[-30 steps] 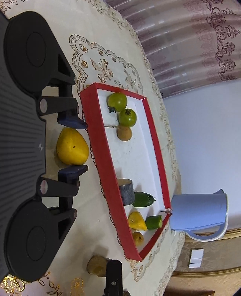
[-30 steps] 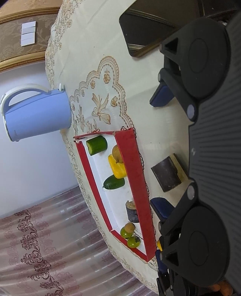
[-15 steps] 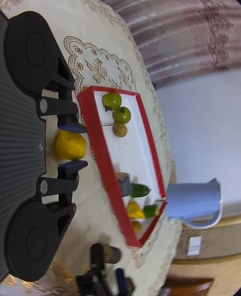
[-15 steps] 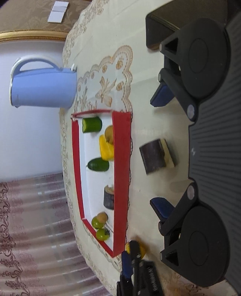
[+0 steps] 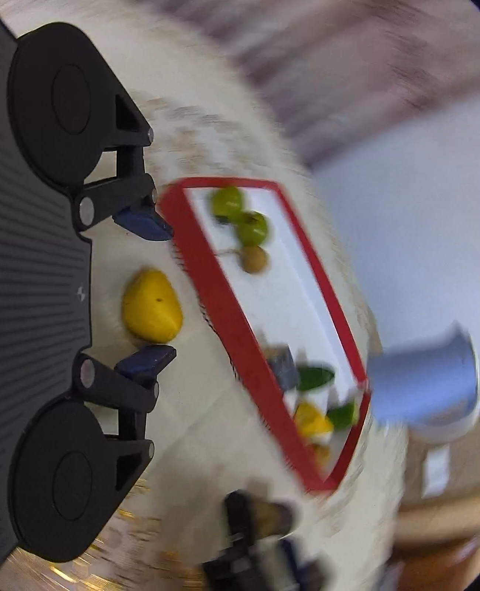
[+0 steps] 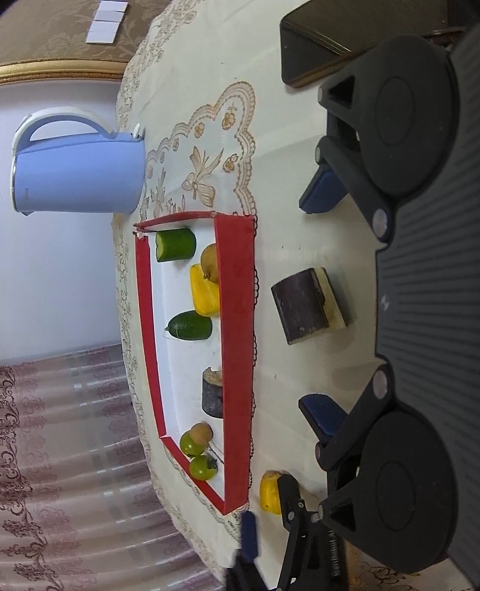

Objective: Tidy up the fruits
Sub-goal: 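Lift the yellow fruit off the table with the left tool, then carry the yellow fruit toward the tray with the left tool while the right tool closes on the dark block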

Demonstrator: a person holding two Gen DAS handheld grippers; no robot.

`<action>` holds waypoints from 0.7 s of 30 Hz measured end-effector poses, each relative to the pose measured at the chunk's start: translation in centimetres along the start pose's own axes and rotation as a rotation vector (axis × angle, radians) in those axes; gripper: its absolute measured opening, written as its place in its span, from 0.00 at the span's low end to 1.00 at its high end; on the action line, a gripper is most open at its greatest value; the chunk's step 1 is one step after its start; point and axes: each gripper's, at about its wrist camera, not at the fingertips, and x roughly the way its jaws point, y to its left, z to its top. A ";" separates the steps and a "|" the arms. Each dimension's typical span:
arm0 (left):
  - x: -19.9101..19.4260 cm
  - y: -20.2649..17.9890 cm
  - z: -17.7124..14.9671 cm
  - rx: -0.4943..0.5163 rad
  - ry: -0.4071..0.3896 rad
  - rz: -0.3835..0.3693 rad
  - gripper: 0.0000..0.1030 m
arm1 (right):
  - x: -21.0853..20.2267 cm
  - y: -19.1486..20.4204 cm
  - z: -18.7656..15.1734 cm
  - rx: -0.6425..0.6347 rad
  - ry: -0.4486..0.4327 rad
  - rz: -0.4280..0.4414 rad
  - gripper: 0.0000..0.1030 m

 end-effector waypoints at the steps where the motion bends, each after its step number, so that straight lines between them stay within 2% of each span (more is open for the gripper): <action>1: 0.1 0.6 0.0 -0.081 0.022 -0.011 0.60 | 0.0 -0.1 0.0 0.004 0.000 0.003 1.00; 3: 0.4 1.8 -0.1 -0.263 0.069 -0.036 0.60 | 0.1 -0.1 0.0 0.010 -0.001 0.008 1.00; 7: 0.3 1.5 0.1 -0.401 0.067 0.015 0.61 | 0.0 -0.4 0.0 0.025 -0.006 0.026 1.00; 16: 0.9 0.2 1.1 -0.501 0.076 0.125 0.61 | -0.3 -1.5 -0.1 0.087 -0.024 0.076 1.00; 18: 1.1 -0.1 1.4 -0.516 0.079 0.139 0.55 | -0.4 -1.6 -0.1 0.095 -0.026 0.082 1.00; 19: 1.2 -0.4 1.5 -0.508 0.082 0.155 0.44 | -0.4 -1.7 -0.1 0.099 -0.028 0.086 1.00; 21: 1.2 -0.9 1.7 -0.496 0.083 0.167 0.40 | -0.4 -1.9 -0.1 0.108 -0.031 0.093 1.00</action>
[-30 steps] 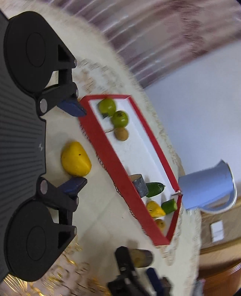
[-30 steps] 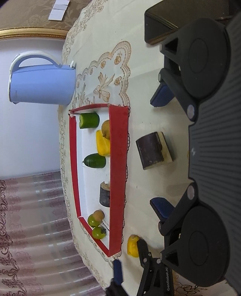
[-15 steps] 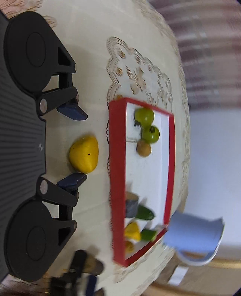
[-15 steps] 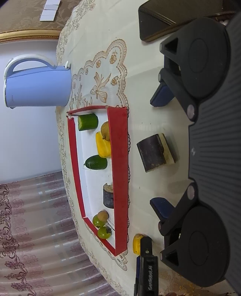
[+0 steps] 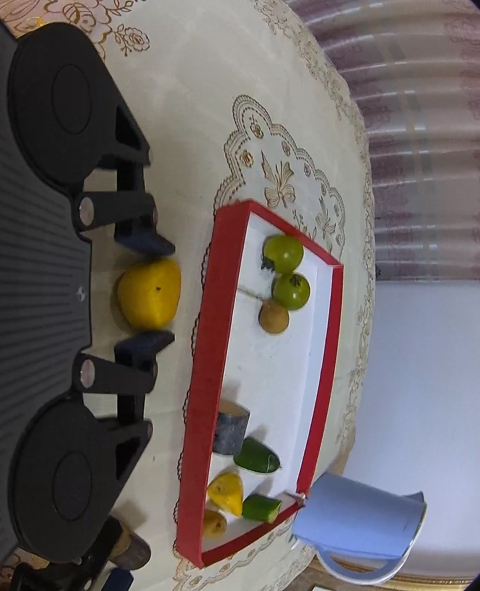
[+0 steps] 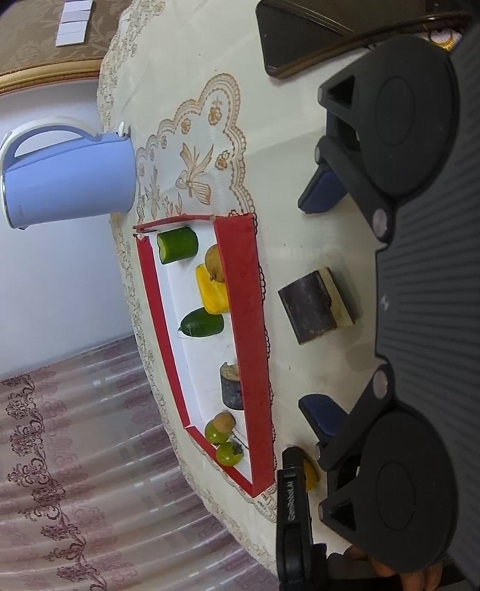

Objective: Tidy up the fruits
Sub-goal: 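Carry the yellow fruit toward the tray with the left tool while the right tool closes on the dark block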

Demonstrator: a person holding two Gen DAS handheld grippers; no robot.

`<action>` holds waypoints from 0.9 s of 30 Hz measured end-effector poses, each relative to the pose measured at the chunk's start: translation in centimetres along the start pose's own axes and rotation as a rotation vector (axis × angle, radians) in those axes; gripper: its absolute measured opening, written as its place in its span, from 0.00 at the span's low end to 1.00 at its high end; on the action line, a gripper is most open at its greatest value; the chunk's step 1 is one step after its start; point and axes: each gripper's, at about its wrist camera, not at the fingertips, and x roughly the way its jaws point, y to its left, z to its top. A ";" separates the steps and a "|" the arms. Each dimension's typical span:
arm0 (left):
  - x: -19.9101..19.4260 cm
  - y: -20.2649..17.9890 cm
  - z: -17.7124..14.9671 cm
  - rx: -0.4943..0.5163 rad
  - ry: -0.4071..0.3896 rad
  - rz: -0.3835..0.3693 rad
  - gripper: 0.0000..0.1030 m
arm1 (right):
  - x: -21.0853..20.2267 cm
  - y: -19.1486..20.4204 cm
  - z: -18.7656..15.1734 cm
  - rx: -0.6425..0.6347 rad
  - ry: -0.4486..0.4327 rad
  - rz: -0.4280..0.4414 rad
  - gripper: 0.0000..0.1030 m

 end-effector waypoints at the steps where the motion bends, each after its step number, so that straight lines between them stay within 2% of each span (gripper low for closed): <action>1: -0.1 -0.1 -0.1 0.002 -0.002 -0.001 0.38 | 0.0 0.0 0.0 0.003 -0.001 0.002 1.00; 6: -1.0 1.1 -0.7 0.015 -0.028 -0.084 0.37 | -0.1 -0.3 0.0 0.014 -0.005 0.020 1.00; 11: -2.4 2.3 -0.9 0.058 -0.122 -0.126 0.37 | -0.1 0.7 0.0 -0.081 0.021 -0.007 1.00; 15: -3.5 2.8 -0.6 0.102 -0.196 -0.127 0.37 | -0.2 1.8 0.0 -0.193 0.011 -0.070 1.00; 23: -4.1 3.5 0.4 0.112 -0.245 -0.127 0.37 | 0.1 2.0 0.5 -0.230 0.014 -0.093 1.00; 25: -4.1 3.6 0.4 0.112 -0.243 -0.132 0.37 | 0.3 2.3 0.6 -0.243 0.021 -0.095 0.97; 27: -4.0 3.6 0.4 0.115 -0.237 -0.138 0.37 | 0.7 2.5 0.7 -0.252 0.043 -0.090 0.86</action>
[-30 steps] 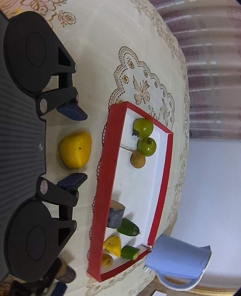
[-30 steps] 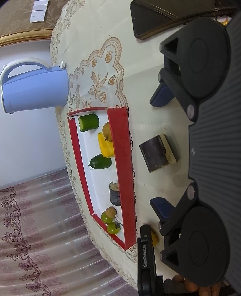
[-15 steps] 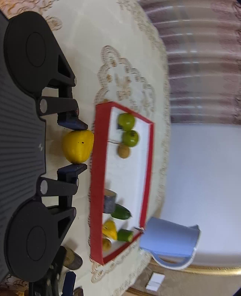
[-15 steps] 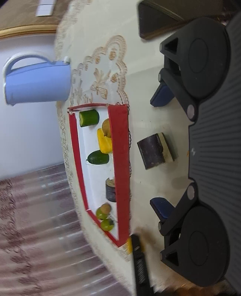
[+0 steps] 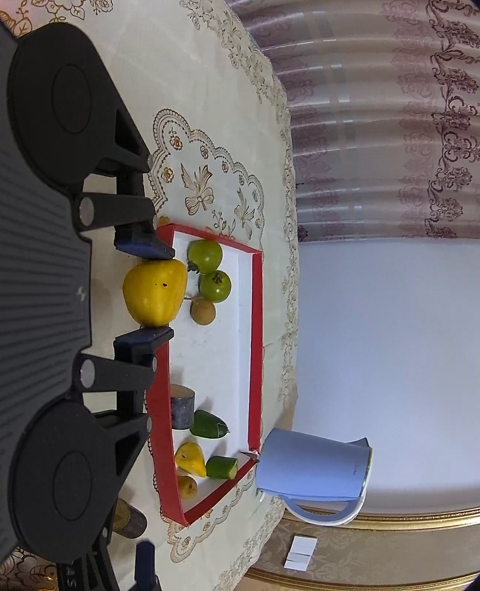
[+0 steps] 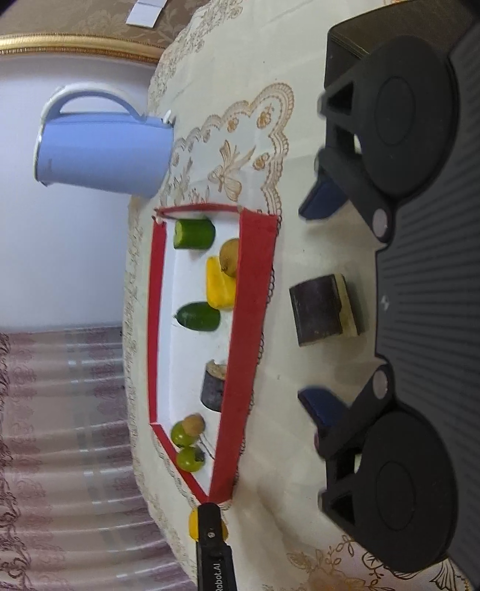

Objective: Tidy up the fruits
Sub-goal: 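Carry the yellow fruit toward the tray with the left tool while the right tool closes on the dark block, then lower the yellow fruit into the tray and open the left tool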

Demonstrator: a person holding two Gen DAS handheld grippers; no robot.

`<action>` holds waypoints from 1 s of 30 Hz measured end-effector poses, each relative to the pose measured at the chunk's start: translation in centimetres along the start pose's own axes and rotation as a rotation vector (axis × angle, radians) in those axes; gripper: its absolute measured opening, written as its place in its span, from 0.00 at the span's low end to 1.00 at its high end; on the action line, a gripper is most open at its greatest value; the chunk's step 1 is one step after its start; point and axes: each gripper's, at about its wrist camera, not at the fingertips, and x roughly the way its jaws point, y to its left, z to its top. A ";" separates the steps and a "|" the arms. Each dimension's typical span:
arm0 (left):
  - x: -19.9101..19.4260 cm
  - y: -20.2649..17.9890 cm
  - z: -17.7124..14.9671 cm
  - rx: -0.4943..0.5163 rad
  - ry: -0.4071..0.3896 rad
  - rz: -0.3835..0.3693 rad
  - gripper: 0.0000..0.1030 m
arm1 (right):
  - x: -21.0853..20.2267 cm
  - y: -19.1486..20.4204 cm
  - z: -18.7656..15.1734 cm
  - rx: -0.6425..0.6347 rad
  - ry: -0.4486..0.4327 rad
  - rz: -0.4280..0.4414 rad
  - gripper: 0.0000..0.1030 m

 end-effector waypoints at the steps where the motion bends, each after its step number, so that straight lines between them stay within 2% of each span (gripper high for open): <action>1: 0.0 0.0 0.0 0.000 0.001 -0.002 0.37 | 0.2 0.1 0.0 -0.002 0.012 -0.003 0.86; 4: -0.2 -0.2 -0.1 0.008 -0.009 -0.005 0.37 | 0.6 0.3 -0.2 -0.026 0.024 -0.026 0.69; 6: -0.4 -0.4 0.0 0.020 -0.019 -0.002 0.37 | 0.4 0.4 -0.3 -0.030 0.015 -0.014 0.47; 7: -0.5 -0.4 0.0 0.023 -0.023 -0.003 0.37 | 0.3 0.5 -0.3 -0.035 0.015 -0.009 0.39; 8: -0.5 -0.4 0.1 0.024 -0.025 -0.005 0.37 | 0.2 0.6 -0.2 -0.039 0.016 -0.010 0.35; 18: -0.9 -0.3 0.6 0.030 -0.049 -0.047 0.37 | -1.5 1.3 -0.6 -0.013 -0.026 0.027 0.35; 25: -1.0 -1.0 1.9 0.073 -0.098 -0.057 0.37 | -2.3 1.1 -0.6 0.009 -0.056 0.047 0.35; 30: 0.4 -2.2 3.1 0.107 -0.079 -0.064 0.37 | -2.6 1.0 -0.7 0.020 -0.066 0.067 0.35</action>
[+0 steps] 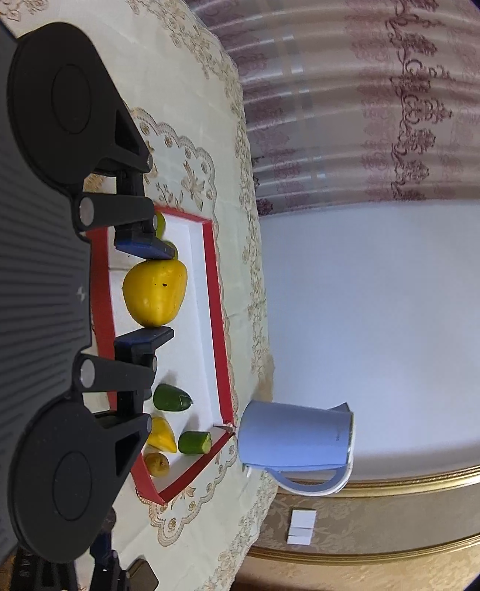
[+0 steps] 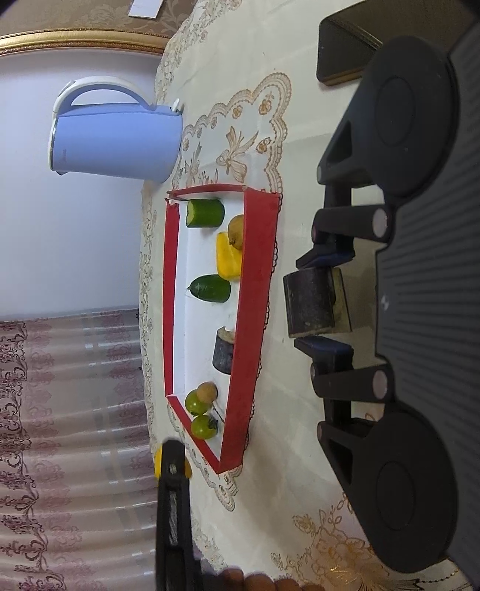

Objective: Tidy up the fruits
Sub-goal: 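Lower the yellow fruit into the tray and open the left tool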

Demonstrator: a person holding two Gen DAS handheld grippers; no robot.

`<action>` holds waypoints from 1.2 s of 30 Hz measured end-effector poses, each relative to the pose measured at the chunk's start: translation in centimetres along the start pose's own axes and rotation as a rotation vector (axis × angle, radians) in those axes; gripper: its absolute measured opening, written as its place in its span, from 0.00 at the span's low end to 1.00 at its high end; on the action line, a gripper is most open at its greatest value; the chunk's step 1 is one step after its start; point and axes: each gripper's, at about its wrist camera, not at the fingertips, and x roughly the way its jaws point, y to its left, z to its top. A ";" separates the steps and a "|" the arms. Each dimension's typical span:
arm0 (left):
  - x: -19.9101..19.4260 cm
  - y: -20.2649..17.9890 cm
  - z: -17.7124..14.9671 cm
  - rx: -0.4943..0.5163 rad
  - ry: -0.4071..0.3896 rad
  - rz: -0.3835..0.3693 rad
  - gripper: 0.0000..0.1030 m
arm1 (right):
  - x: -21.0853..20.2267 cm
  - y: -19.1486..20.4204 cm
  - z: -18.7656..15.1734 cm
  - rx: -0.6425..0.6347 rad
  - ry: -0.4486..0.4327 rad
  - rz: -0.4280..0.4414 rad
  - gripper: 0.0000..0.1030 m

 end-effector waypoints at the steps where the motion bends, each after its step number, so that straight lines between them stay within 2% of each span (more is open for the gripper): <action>1: 0.5 -0.3 0.2 0.005 0.009 0.001 0.37 | 0.0 -0.1 0.0 0.003 -0.001 0.002 0.35; 16: 6.3 -3.1 2.9 0.087 0.058 0.042 0.37 | -0.4 -0.9 0.1 0.035 -0.010 0.006 0.35; 36: 12.1 -4.8 3.6 0.140 0.128 0.107 0.37 | -0.4 -0.8 0.3 0.037 -0.008 0.016 0.35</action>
